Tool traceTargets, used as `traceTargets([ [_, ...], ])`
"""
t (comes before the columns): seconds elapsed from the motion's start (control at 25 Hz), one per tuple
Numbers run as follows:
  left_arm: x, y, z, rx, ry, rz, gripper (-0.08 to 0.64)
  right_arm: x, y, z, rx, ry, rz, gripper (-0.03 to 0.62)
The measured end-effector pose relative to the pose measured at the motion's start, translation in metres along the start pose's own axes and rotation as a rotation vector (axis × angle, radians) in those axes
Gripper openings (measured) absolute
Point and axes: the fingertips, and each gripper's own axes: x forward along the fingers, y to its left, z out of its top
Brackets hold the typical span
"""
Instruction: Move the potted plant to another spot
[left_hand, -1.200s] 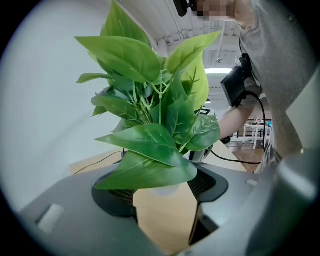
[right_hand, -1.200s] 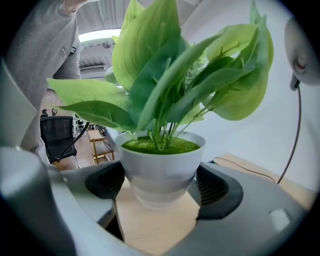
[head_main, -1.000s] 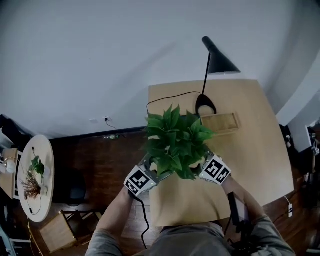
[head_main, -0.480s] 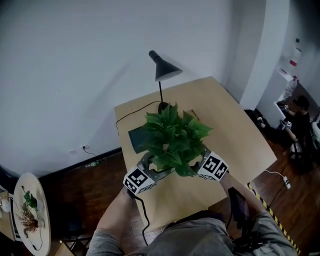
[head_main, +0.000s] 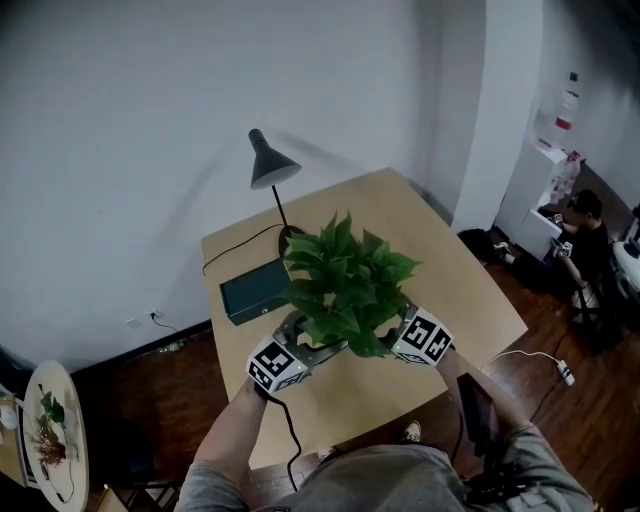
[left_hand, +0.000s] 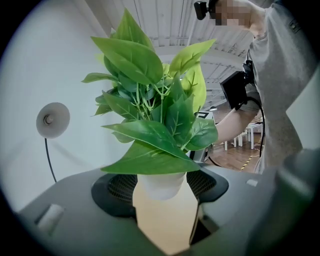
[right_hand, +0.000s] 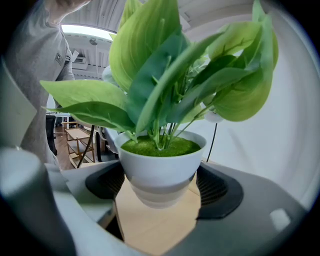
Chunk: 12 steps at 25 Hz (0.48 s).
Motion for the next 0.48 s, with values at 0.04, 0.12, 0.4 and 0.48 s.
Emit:
traceTargets([
  [0.04, 0.019, -0.005, 0.006, -0.005, 0.001, 0.012, 0.305, -0.016, -0.010, -0.006, -0.001, -0.004, 0.013, 0.457],
  [0.12, 0.063, -0.015, 0.018, -0.015, 0.007, 0.036, 0.306, -0.052, -0.034, -0.022, -0.009, -0.013, 0.037, 0.457],
  [0.4, 0.099, -0.025, 0.024, -0.069, -0.017, 0.100, 0.308, -0.081, -0.053, -0.038, -0.042, -0.003, 0.095, 0.457],
  [0.48, 0.100, -0.026, 0.023, -0.087, -0.019, 0.105, 0.310, -0.081, -0.052, -0.040, -0.036, 0.008, 0.106, 0.457],
])
